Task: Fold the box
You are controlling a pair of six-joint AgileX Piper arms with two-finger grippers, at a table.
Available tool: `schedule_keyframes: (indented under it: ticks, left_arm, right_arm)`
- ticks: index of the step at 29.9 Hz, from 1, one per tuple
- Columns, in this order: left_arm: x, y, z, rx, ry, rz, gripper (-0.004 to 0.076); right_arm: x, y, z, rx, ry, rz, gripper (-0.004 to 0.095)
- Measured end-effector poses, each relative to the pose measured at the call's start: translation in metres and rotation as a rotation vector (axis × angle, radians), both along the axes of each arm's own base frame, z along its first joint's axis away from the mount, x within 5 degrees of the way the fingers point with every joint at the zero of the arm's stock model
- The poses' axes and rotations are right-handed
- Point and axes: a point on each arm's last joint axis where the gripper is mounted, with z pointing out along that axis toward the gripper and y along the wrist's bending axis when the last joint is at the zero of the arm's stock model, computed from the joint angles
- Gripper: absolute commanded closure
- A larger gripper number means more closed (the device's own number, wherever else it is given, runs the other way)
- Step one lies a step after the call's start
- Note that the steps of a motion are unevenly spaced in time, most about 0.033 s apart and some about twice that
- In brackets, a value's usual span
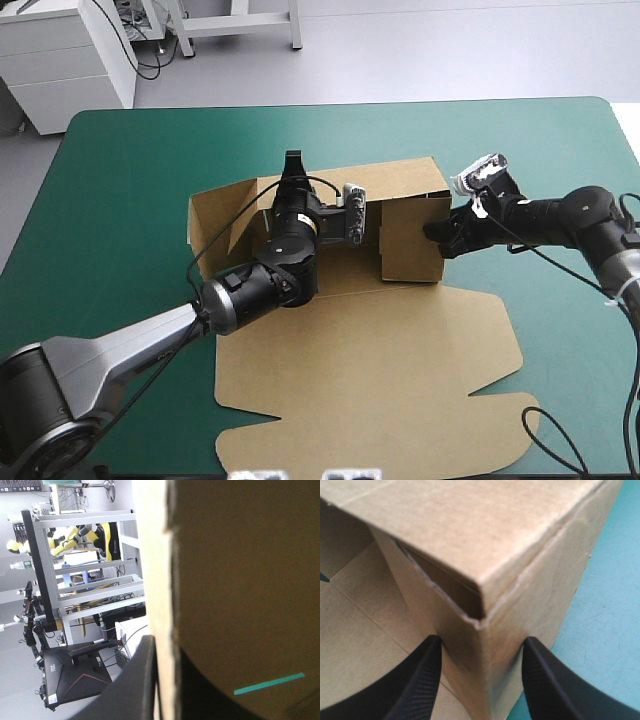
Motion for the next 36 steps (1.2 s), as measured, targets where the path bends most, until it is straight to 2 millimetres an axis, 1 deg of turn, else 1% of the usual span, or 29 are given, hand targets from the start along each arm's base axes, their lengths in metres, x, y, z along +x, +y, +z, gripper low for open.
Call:
schedule_keyframes:
  ticks: [2, 4, 5, 8, 10, 12, 13, 15, 18, 20, 22, 24, 26, 29, 30, 36]
  left_arm:
    - [0.0, 0.0, 0.0, -0.012, -0.002, 0.006, 0.0731]
    - [0.001, -0.001, -0.001, -0.019, -0.005, 0.01, 0.0731]
    - [0.001, -0.001, 0.0, -0.019, -0.009, 0.01, 0.0731]
    - [0.001, -0.001, 0.0, -0.024, -0.011, 0.01, 0.0731]
    - [0.001, -0.001, -0.001, -0.024, -0.013, 0.005, 0.0731]
    - [0.001, -0.002, -0.001, -0.024, -0.013, 0.004, 0.0731]
    - [0.001, -0.001, -0.001, -0.024, -0.013, 0.004, 0.0731]
    - [0.001, -0.001, 0.0, -0.032, -0.019, 0.008, 0.0731]
    - [0.003, -0.001, -0.001, -0.051, -0.043, 0.025, 0.0726]
    - [0.004, -0.001, -0.002, -0.052, -0.061, 0.029, 0.0699]
    - [0.005, -0.002, -0.003, -0.038, -0.077, 0.024, 0.0643]
    - [0.005, -0.005, -0.003, -0.038, -0.085, -0.003, 0.0568]
    - [0.005, -0.007, -0.004, -0.04, -0.087, -0.022, 0.0471]
    - [0.005, -0.009, -0.002, -0.036, -0.099, -0.045, 0.0358]
    - [0.005, -0.01, -0.002, -0.035, -0.102, -0.051, 0.0343]
    - [0.005, -0.013, -0.001, -0.033, -0.118, -0.081, 0.0345]
  right_arm:
    - [0.005, 0.0, -0.006, 0.002, 0.008, 0.002, 0.0451]
    - [0.01, 0.0, -0.013, 0.0, 0.02, -0.002, 0.0492]
    - [0.013, 0.0, -0.017, -0.001, 0.029, -0.007, 0.0539]
    - [0.02, 0.0, -0.029, 0.015, 0.059, -0.026, 0.0723]
    - [0.022, 0.0, -0.029, 0.028, 0.059, -0.036, 0.0838]
    - [0.024, 0.0, -0.029, 0.029, 0.05, -0.044, 0.0915]
    - [0.025, 0.0, -0.029, 0.027, 0.046, -0.05, 0.0925]
    - [0.026, -0.001, -0.029, 0.026, 0.041, -0.058, 0.0914]
    - [0.027, 0.004, -0.028, 0.023, 0.034, -0.068, 0.0908]
    - [0.027, 0.008, -0.028, 0.012, 0.034, -0.073, 0.0907]
    - [0.027, 0.013, -0.027, 0.0, 0.033, -0.082, 0.0907]
    - [0.027, 0.02, -0.027, -0.012, 0.033, -0.092, 0.0907]
    - [0.027, 0.023, -0.027, -0.019, 0.038, -0.111, 0.0908]
    - [0.027, 0.025, -0.026, -0.02, 0.048, -0.134, 0.0907]
    - [0.027, 0.025, -0.026, -0.019, 0.051, -0.139, 0.0907]
    - [0.028, 0.026, -0.026, -0.006, 0.067, -0.174, 0.0907]
